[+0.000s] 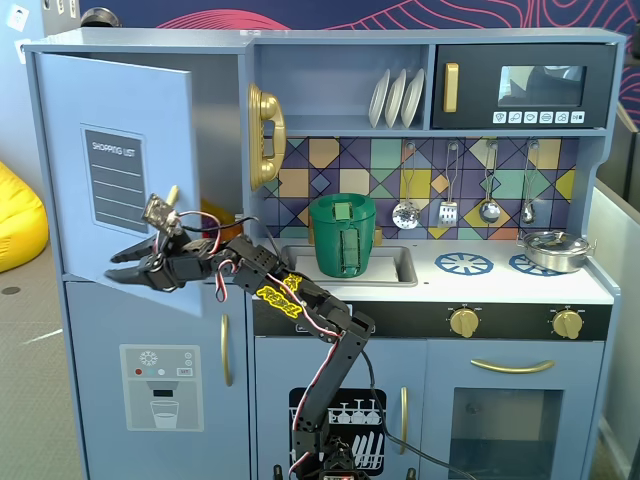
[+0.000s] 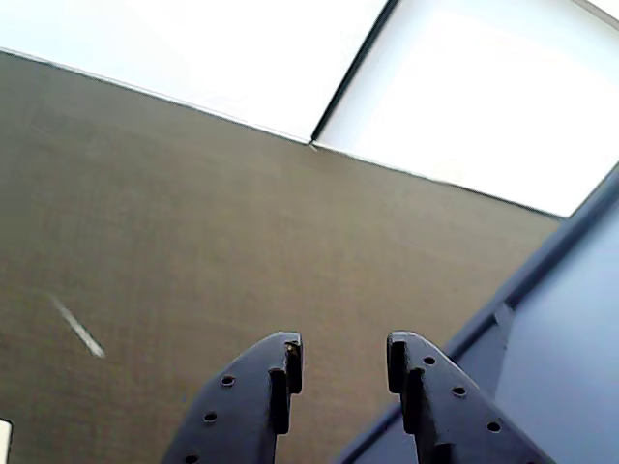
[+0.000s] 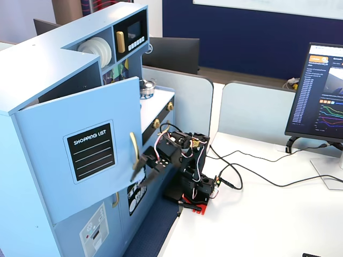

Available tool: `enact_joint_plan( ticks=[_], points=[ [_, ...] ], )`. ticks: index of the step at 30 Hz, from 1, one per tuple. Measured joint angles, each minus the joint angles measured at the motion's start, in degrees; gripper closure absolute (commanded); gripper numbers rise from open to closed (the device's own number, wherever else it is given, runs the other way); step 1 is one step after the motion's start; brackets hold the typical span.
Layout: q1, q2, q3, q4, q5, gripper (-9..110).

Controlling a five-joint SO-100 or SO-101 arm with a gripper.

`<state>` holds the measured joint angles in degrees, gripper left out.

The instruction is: Close the left cabinet door

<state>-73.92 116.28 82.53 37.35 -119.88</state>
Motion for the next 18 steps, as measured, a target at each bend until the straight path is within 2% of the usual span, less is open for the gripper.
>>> enact_joint_plan(
  ticks=[18],
  points=[
    [20.3, 2.11, 0.09, -0.09, 5.19, 102]
  ],
)
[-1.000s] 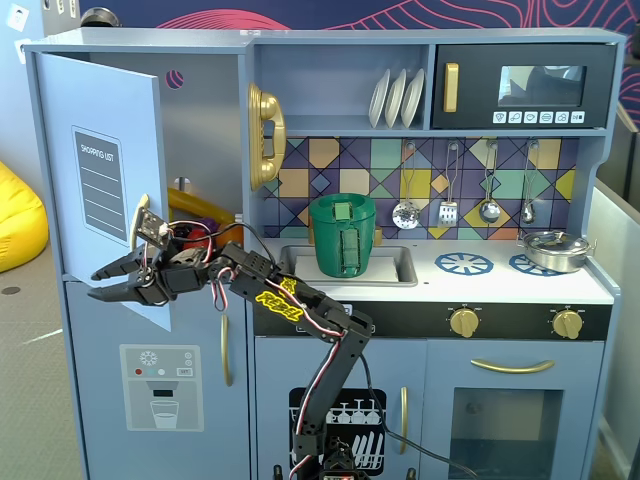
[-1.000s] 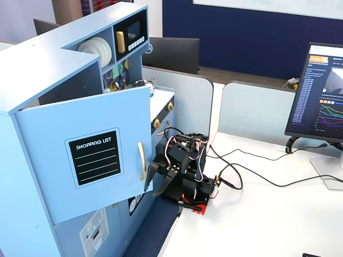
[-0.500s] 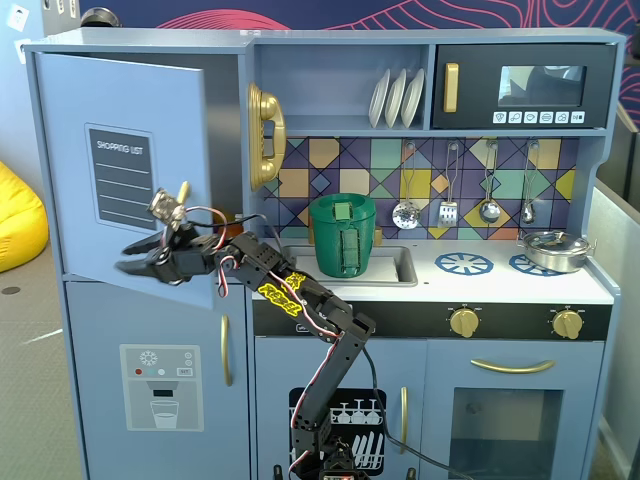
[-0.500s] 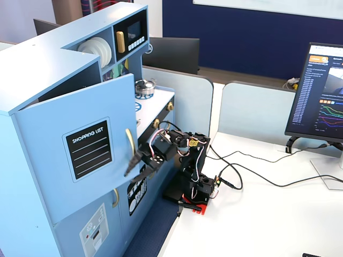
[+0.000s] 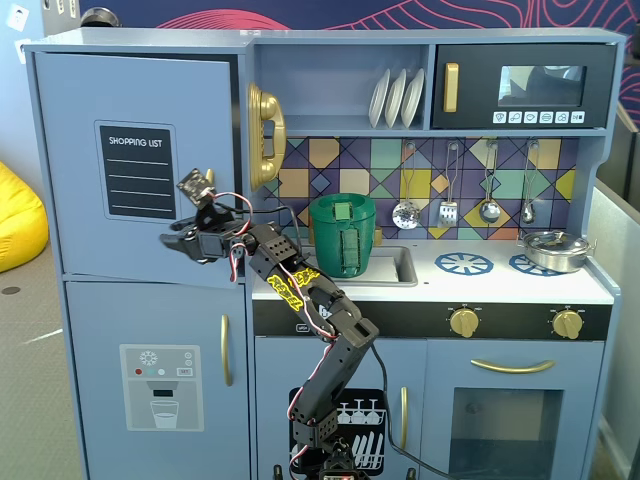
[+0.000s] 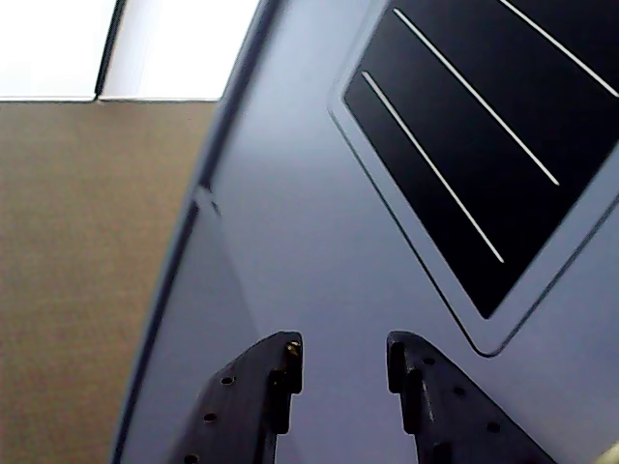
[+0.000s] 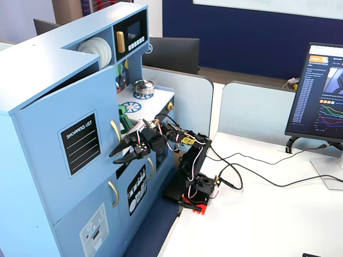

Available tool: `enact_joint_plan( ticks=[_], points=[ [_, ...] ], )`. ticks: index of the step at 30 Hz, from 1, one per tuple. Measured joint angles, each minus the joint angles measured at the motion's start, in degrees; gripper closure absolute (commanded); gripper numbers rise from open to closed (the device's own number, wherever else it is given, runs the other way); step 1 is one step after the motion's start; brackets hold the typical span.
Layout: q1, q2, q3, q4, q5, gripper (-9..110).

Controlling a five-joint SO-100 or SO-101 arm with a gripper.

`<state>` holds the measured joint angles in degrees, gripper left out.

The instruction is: Close the left cabinet door

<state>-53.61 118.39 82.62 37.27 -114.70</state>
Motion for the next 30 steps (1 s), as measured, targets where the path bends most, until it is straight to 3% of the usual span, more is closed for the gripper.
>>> enact_joint_plan(
  ticks=[11, 18, 30],
  points=[
    [10.81, -7.12, -2.55, -3.6, 1.85, 102],
    [11.69, -7.65, -2.99, -3.6, 2.29, 102],
    [-2.37, 2.02, -0.44, 5.01, 4.31, 102]
  ],
)
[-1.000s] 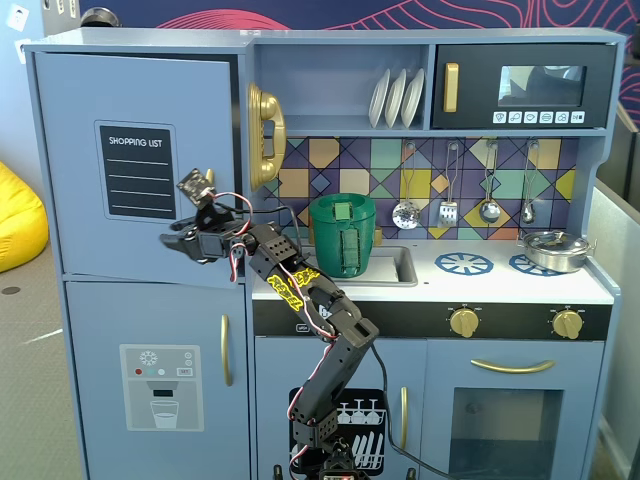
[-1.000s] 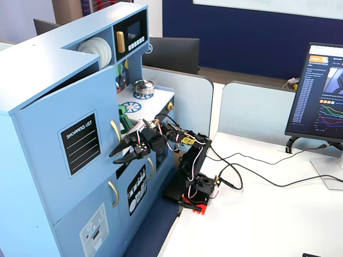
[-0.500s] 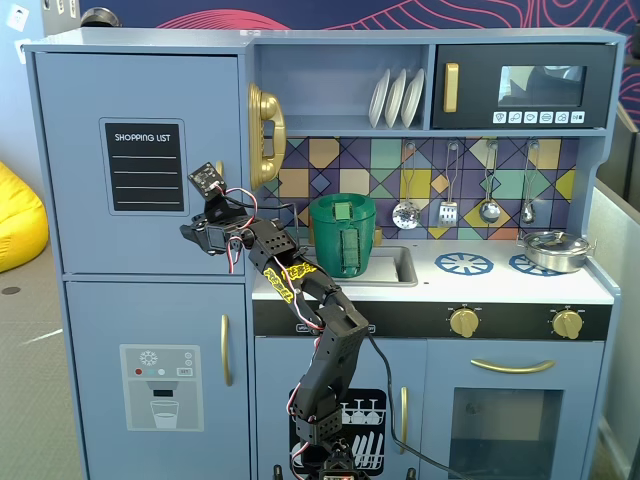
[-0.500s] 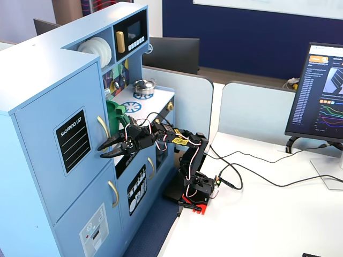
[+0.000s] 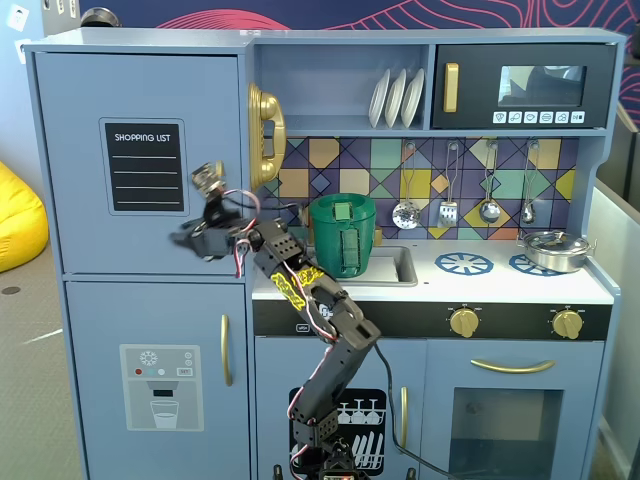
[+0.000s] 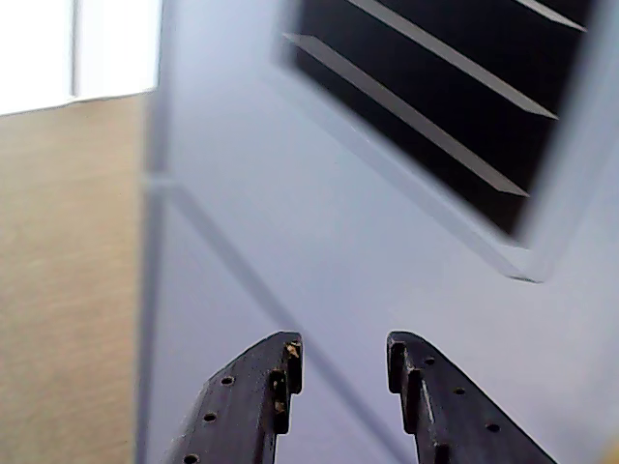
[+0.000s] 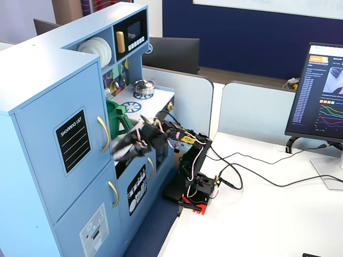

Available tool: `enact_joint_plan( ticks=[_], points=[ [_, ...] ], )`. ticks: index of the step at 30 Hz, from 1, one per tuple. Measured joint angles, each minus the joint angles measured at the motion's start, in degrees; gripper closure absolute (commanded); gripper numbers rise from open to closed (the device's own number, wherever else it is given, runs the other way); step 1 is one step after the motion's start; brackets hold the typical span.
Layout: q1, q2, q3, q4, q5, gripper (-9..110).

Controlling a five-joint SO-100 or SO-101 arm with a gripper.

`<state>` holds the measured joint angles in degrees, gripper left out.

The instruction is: Close the left cabinet door

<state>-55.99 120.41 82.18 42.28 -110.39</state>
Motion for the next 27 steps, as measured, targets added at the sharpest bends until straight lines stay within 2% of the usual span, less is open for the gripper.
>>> enact_joint_plan(
  ticks=[4, 9, 13, 20, 27],
  points=[
    [-2.81, 4.31, 1.23, 2.64, -1.76, 102],
    [-0.53, 10.02, 2.2, 7.73, -3.08, 102],
    [7.47, 13.18, 2.2, 11.87, -1.05, 102],
    [28.39, 16.44, 3.34, 22.06, 2.72, 102],
    [41.84, 26.19, 19.34, 27.25, 9.23, 102]
  ],
)
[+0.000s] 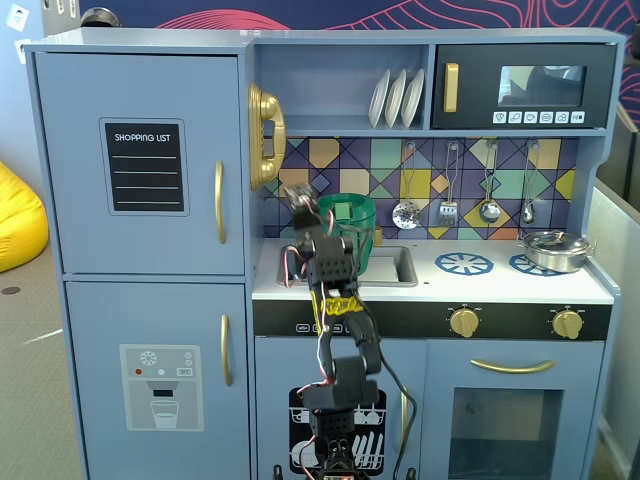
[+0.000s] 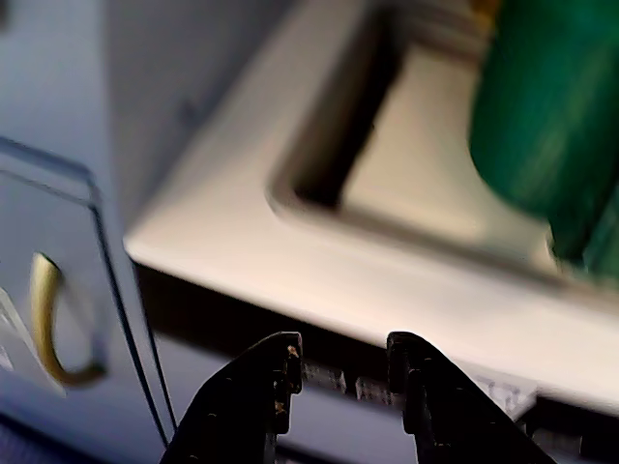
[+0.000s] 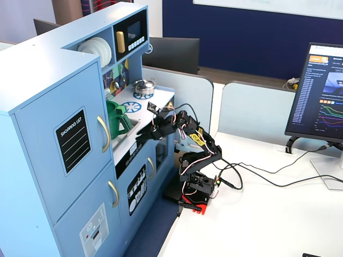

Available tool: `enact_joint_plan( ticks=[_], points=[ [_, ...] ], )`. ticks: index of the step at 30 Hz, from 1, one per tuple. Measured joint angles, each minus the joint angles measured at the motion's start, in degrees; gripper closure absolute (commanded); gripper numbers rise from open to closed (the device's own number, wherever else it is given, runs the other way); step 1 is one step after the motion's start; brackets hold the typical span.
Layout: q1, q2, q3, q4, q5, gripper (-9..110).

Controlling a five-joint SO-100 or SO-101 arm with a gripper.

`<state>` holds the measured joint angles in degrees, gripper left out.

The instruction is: Close the left cabinet door

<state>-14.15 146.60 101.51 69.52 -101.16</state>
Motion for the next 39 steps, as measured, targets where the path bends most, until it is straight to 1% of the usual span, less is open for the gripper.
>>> enact_joint_plan(
  ticks=[11, 18, 25, 30, 31, 34, 39],
  points=[
    [8.61, 25.31, 41.57, -0.53, 8.88, 102],
    [13.89, 33.84, 61.52, -2.02, 11.69, 102],
    [15.38, 34.98, 70.14, 1.05, 15.12, 101],
    [14.85, 35.16, 70.58, 5.8, 19.86, 101],
    [14.68, 35.24, 70.58, 6.15, 19.78, 101],
    [14.5, 35.68, 70.49, 7.65, 15.03, 101],
    [14.85, 35.86, 70.49, 7.65, 15.03, 101]
  ],
)
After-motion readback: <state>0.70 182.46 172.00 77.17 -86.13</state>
